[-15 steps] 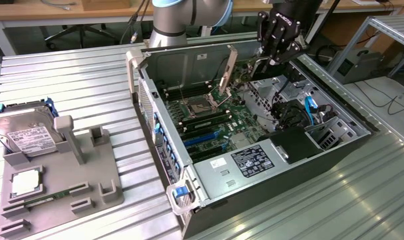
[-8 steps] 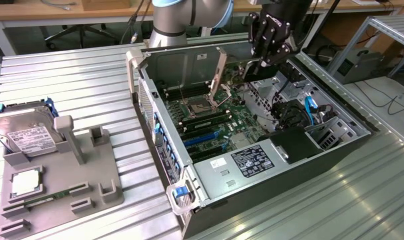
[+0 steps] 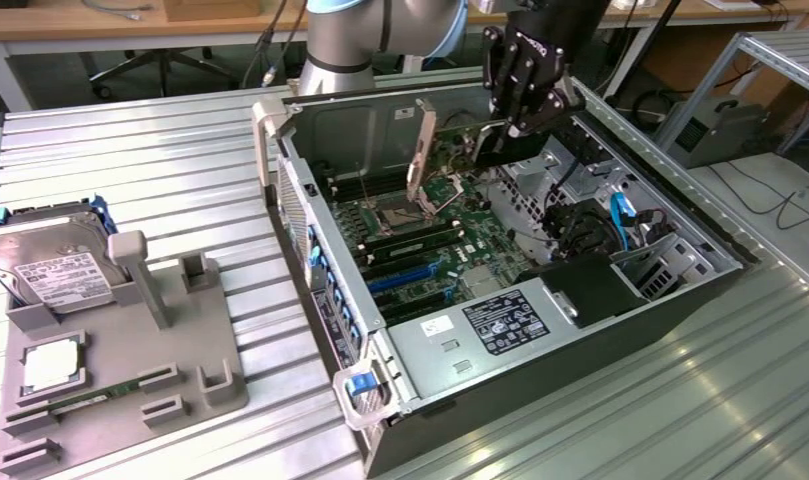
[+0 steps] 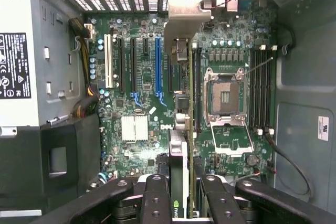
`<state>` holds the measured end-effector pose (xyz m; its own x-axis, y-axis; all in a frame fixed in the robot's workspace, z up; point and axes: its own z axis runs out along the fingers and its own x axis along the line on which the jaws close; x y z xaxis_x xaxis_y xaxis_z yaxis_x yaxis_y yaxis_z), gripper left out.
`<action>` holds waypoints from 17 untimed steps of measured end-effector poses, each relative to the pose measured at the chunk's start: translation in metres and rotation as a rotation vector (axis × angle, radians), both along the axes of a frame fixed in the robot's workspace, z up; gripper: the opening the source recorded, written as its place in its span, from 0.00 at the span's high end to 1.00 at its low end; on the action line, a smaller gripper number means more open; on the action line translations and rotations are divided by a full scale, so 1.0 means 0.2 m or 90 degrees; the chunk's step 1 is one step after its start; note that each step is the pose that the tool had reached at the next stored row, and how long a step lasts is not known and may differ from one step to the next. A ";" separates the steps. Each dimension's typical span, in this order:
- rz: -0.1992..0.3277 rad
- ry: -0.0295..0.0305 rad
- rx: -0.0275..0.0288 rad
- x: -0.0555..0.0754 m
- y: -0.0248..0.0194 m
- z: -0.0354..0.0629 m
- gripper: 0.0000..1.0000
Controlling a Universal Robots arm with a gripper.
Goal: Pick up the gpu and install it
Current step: 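Insert the gpu into the slot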
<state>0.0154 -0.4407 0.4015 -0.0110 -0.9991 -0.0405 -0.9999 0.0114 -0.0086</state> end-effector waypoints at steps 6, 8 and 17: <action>0.000 0.0000 0.0000 -0.05 0.000 -0.002 0.73; 0.000 0.0000 0.0000 -0.07 0.000 -0.003 0.73; 0.000 0.0000 0.0000 -0.11 0.000 -0.009 0.73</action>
<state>-0.0067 -0.4407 0.3998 -0.0108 -0.9991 -0.0405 -0.9999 0.0112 -0.0085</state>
